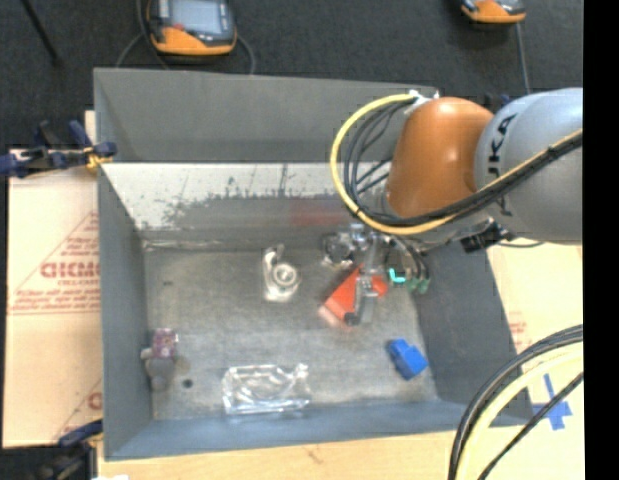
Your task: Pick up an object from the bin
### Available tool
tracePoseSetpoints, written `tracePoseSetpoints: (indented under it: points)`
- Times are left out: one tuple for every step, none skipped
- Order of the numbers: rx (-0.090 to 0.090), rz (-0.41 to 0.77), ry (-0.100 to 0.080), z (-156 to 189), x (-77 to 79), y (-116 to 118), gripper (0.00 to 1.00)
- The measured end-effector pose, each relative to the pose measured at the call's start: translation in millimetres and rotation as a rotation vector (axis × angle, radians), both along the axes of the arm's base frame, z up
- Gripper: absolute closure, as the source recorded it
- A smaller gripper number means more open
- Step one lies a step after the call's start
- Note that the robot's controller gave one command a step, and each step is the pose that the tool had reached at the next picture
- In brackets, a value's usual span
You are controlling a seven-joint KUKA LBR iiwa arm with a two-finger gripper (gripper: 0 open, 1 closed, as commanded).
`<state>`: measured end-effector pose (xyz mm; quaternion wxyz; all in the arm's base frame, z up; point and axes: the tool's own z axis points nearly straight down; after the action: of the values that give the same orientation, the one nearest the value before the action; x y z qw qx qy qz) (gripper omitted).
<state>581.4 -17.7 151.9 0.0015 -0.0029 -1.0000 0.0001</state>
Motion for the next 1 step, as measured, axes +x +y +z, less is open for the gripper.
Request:
tracePoseSetpoints:
  points:
    - [-0.001,0.083,-0.006,-83.2,39.4,-50.5,0.00]
